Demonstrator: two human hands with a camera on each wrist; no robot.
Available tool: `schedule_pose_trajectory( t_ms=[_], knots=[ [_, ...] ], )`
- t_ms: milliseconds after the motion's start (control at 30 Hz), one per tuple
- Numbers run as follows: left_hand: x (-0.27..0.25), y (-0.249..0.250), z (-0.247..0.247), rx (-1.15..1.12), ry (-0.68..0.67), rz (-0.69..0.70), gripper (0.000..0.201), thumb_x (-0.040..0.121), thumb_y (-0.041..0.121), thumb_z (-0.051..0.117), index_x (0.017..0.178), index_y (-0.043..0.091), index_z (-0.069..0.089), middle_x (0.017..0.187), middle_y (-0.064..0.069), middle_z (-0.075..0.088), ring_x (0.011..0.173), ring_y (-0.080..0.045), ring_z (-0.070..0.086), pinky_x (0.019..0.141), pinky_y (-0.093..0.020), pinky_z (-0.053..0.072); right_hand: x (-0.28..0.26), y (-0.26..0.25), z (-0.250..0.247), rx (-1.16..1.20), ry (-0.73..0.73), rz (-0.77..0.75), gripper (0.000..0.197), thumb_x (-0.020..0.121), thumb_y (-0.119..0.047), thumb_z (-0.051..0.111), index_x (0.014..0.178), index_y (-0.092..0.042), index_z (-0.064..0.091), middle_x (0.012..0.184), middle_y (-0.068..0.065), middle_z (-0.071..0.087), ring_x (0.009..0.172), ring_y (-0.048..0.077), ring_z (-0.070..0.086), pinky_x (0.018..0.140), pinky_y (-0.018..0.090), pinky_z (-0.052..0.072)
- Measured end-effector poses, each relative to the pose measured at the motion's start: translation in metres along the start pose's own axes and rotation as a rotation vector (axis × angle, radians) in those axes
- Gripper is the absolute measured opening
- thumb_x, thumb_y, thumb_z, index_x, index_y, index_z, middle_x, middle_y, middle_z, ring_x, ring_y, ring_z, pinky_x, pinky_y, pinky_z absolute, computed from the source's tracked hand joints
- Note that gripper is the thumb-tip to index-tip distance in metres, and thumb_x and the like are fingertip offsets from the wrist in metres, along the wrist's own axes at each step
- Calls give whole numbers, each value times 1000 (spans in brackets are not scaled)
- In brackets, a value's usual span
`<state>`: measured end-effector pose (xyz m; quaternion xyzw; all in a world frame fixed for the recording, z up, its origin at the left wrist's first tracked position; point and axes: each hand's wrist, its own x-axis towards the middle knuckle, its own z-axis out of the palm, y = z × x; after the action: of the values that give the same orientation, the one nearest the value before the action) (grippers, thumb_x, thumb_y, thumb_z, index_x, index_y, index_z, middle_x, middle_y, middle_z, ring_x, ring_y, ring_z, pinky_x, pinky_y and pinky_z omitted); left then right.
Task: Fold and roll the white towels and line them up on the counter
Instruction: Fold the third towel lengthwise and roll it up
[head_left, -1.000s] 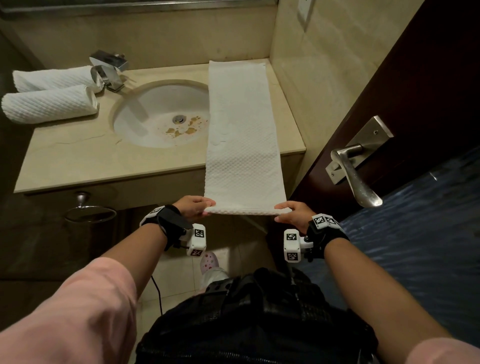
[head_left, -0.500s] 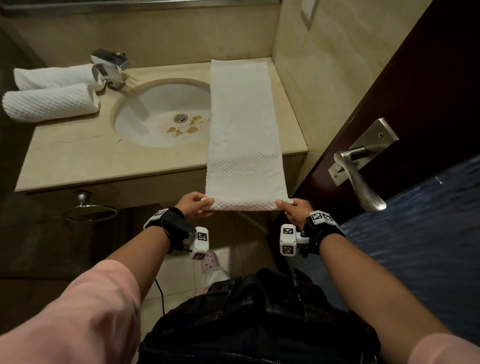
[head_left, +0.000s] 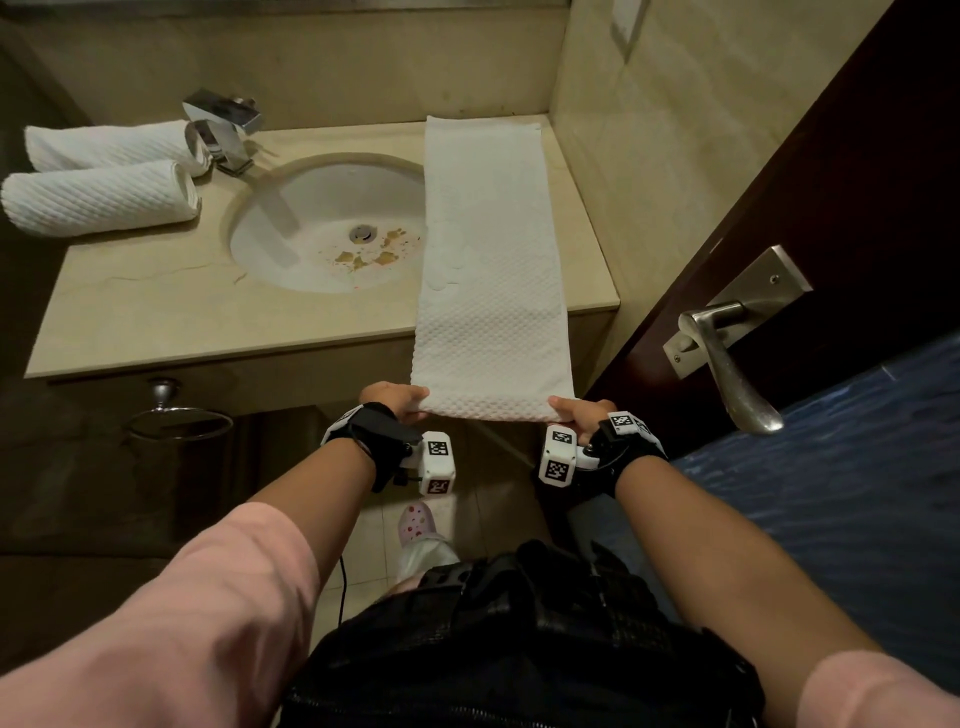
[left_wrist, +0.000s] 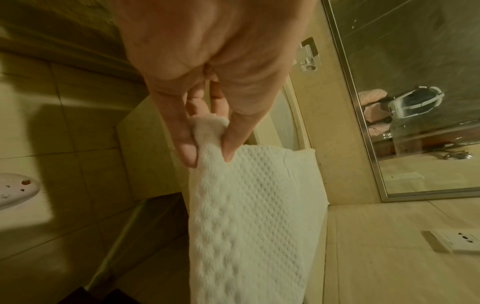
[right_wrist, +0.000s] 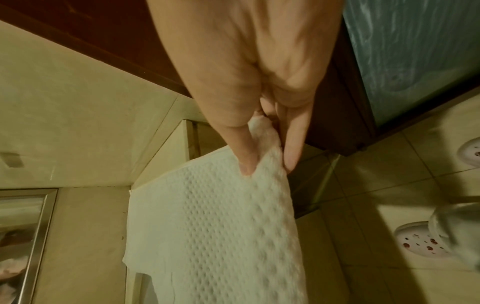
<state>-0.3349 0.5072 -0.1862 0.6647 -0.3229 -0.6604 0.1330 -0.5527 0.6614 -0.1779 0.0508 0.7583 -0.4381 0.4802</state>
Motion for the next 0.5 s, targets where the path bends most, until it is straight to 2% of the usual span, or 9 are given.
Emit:
schedule_pose_trajectory(
  t_ms=[67,133,233,267,333,433,467,500],
  knots=[
    [0,1,2,12,44,46,15,81,-1,71,95,-2,65,99,-19,66,72,-26,65,48,-26,56,-2,-3,0,-3,11,-13,49,86,-13,70,125,6,49,94,17,63,23,8,48,29,13,34],
    [0,0,3,49,110,111,14,81,-4,69,79,7,59,97,-16,65,72,-26,64,54,-31,58,-5,-5,-1,-1,10,-22,49,87,-12,69,127,7,48,101,19,60,21,6,45,27,11,31],
    [6,-3,4,95,117,172,24,84,-9,61,73,12,56,98,-12,61,83,-28,61,49,-29,57,-7,-8,-3,-35,31,-13,45,86,-12,69,122,8,50,82,14,60,23,7,48,28,13,34],
    [7,-3,5,106,93,182,25,85,-10,59,72,11,57,98,-12,60,86,-28,60,45,-27,56,-7,-8,-2,-44,29,-5,41,86,-12,69,119,8,52,77,13,59,28,10,52,29,15,36],
    [9,-1,6,112,45,188,26,86,-11,57,71,10,57,94,-11,59,87,-27,58,42,-24,54,-4,-12,0,-51,32,11,38,87,-10,68,118,7,54,80,13,60,46,19,59,32,19,42],
    [12,0,3,75,-60,159,24,87,-9,58,72,9,52,85,-7,57,88,-25,57,57,-29,57,2,-16,6,-52,65,-30,45,87,-3,65,126,2,44,100,16,55,59,19,52,35,20,43],
    [13,0,0,68,-104,149,23,87,-7,60,73,8,50,83,-6,55,84,-23,57,60,-31,58,4,-17,8,-35,66,-43,45,88,0,63,126,-1,40,103,16,52,60,19,52,40,23,48],
    [15,-1,-3,68,-148,141,22,86,-5,63,75,8,50,81,-6,54,79,-20,58,59,-29,59,6,-18,9,2,60,-43,44,89,3,60,125,-6,38,101,15,51,62,19,52,50,29,54]
  ],
)
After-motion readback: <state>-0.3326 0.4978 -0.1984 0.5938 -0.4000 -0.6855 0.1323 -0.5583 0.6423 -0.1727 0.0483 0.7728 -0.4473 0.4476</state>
